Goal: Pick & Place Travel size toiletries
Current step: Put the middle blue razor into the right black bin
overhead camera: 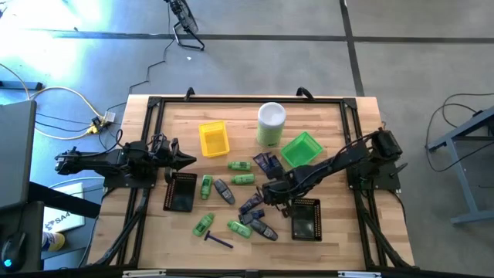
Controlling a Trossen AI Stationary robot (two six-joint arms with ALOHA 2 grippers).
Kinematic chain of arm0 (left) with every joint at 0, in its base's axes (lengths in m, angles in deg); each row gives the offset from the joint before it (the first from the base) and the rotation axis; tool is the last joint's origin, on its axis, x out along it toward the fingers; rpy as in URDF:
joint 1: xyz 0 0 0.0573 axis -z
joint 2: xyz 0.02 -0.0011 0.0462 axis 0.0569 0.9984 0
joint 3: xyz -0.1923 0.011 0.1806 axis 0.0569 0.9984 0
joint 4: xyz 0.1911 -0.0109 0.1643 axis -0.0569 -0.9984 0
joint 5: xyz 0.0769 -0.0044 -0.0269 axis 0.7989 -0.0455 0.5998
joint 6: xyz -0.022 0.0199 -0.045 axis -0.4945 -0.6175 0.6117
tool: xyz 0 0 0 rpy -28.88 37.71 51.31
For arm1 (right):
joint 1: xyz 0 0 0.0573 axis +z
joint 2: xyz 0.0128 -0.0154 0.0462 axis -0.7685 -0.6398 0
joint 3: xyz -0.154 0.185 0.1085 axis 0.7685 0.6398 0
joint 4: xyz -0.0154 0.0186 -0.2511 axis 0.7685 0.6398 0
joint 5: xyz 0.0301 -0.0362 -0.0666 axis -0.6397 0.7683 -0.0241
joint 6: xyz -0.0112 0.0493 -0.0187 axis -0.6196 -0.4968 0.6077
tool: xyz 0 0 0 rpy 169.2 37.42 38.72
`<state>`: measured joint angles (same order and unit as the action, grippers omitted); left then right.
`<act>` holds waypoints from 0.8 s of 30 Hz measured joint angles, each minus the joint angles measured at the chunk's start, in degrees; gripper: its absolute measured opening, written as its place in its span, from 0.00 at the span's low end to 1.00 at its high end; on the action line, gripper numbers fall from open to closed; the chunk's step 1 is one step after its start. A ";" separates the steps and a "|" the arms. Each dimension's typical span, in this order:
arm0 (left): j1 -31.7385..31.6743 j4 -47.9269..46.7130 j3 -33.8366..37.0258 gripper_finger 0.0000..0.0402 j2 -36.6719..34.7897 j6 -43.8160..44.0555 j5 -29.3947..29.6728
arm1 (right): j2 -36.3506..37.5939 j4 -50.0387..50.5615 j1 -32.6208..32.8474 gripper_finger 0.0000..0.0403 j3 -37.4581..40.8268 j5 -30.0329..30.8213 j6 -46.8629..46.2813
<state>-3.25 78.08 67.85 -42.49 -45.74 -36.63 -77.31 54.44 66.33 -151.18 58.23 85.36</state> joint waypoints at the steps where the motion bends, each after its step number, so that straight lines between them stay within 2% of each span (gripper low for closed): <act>1: 0.00 0.02 0.00 0.01 0.00 0.00 -0.01 | 0.92 -0.10 -0.15 0.08 0.00 0.64 -0.40; 10: 0.01 0.04 0.01 0.01 0.00 0.00 -0.02 | 10.02 -1.47 -2.17 0.08 -0.07 10.83 -11.05; 19: 0.02 0.49 0.07 0.01 0.00 0.00 0.11 | 18.52 -2.45 -2.56 0.08 -0.10 23.21 -28.86; 24: 0.01 1.00 0.09 0.01 0.00 0.02 0.15 | 22.70 -2.85 -1.71 0.08 -0.09 27.31 -38.44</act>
<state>-3.24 79.07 67.93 -42.49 -45.72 -36.47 -54.61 51.59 64.62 -151.27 85.55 46.92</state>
